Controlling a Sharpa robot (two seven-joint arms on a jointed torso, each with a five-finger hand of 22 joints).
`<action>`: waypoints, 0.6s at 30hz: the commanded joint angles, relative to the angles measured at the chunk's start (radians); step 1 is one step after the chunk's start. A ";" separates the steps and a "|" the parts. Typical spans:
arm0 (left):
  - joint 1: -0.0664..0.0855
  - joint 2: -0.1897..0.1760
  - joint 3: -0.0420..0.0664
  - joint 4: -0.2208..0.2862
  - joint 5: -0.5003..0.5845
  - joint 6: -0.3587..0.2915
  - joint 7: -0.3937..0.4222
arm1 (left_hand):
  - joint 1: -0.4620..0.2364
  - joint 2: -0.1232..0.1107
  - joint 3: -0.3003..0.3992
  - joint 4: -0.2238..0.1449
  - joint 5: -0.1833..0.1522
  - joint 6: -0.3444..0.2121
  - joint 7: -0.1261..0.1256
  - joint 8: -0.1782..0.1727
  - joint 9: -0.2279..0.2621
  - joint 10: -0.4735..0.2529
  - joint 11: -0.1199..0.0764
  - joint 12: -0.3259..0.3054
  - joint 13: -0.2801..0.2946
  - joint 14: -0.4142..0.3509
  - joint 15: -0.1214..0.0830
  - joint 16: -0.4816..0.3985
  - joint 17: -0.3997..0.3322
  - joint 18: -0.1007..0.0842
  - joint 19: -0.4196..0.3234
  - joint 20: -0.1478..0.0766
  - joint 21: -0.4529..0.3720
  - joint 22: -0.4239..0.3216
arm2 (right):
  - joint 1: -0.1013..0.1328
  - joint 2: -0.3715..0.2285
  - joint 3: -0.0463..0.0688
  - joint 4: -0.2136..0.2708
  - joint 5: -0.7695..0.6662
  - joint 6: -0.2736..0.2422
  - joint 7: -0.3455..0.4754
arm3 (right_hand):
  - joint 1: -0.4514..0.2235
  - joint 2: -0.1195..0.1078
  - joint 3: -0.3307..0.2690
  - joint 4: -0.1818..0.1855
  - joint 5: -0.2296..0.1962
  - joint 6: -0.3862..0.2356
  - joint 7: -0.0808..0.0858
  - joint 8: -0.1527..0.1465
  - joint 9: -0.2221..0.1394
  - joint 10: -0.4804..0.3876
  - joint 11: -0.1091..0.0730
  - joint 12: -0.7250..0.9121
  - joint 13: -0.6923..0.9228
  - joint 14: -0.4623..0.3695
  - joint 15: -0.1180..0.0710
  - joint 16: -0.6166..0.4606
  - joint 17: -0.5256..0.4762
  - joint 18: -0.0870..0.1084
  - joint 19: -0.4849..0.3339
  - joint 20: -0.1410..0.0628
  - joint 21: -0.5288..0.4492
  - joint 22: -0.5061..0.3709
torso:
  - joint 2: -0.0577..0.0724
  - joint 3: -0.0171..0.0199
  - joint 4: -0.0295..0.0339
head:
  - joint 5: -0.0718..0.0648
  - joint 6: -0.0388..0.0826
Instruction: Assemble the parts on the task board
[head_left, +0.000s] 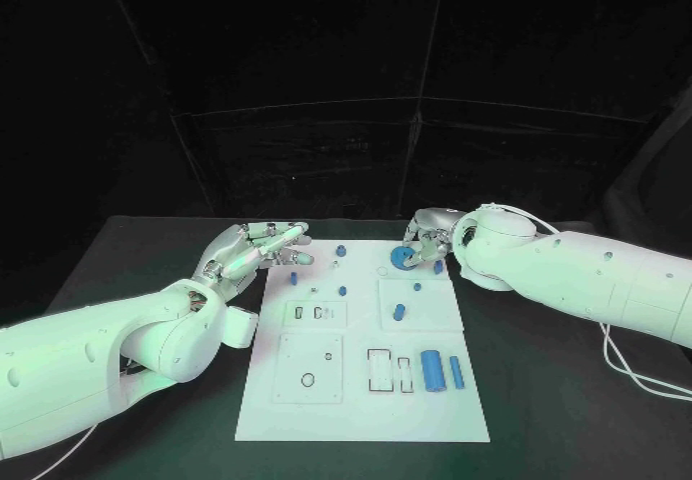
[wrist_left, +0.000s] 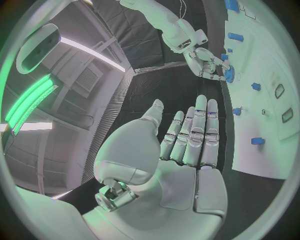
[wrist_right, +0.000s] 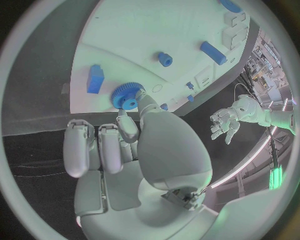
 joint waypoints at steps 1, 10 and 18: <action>0.001 0.002 0.001 0.000 0.000 0.012 0.000 | 0.001 0.009 0.005 0.000 0.002 0.006 0.056 -0.004 0.001 0.000 -0.001 -0.002 0.000 -0.003 0.005 -0.005 0.001 0.013 0.002 0.007 -0.004 -0.001 | 0.001 0.003 0.000 -0.001 -0.005 0.015 0.005 | 0.008 0.010 0.004 -0.011 -0.018 0.008 0.000 0.006 -0.001 0.007 -0.004 0.005 0.003 0.056 0.003 0.002 0.024 -0.021 0.007 -0.003 0.004 0.027 | 0.000 0.0002 0.0003 | 0.001 -0.002; 0.001 0.003 0.001 -0.002 0.000 0.012 -0.002 | 0.002 0.011 0.006 -0.001 0.002 0.005 0.056 -0.004 0.001 0.000 -0.001 -0.002 0.000 -0.003 0.006 -0.006 0.002 0.013 0.002 0.007 -0.005 -0.002 | 0.000 0.018 0.000 -0.013 -0.051 -0.009 -0.007 | 0.033 0.045 0.052 -0.037 -0.032 0.056 -0.004 0.025 -0.001 0.012 -0.009 0.009 0.013 0.056 -0.001 0.002 0.026 -0.021 0.009 -0.006 0.006 0.032 | 0.000 0.0001 -0.0006 | -0.001 -0.004; 0.001 0.002 0.001 -0.002 0.000 0.013 -0.006 | 0.002 0.011 0.006 -0.001 0.002 0.006 0.056 -0.004 0.001 0.000 -0.001 -0.002 0.000 -0.003 0.006 -0.006 0.002 0.013 0.002 0.007 -0.005 -0.002 | -0.001 0.020 -0.001 -0.003 -0.079 -0.069 -0.009 | 0.055 0.069 0.113 -0.067 -0.034 0.118 -0.023 0.047 0.003 0.015 -0.026 0.006 0.015 0.056 -0.014 0.000 0.025 -0.021 0.009 -0.017 0.007 0.034 | 0.000 -0.0003 -0.0005 | -0.001 -0.004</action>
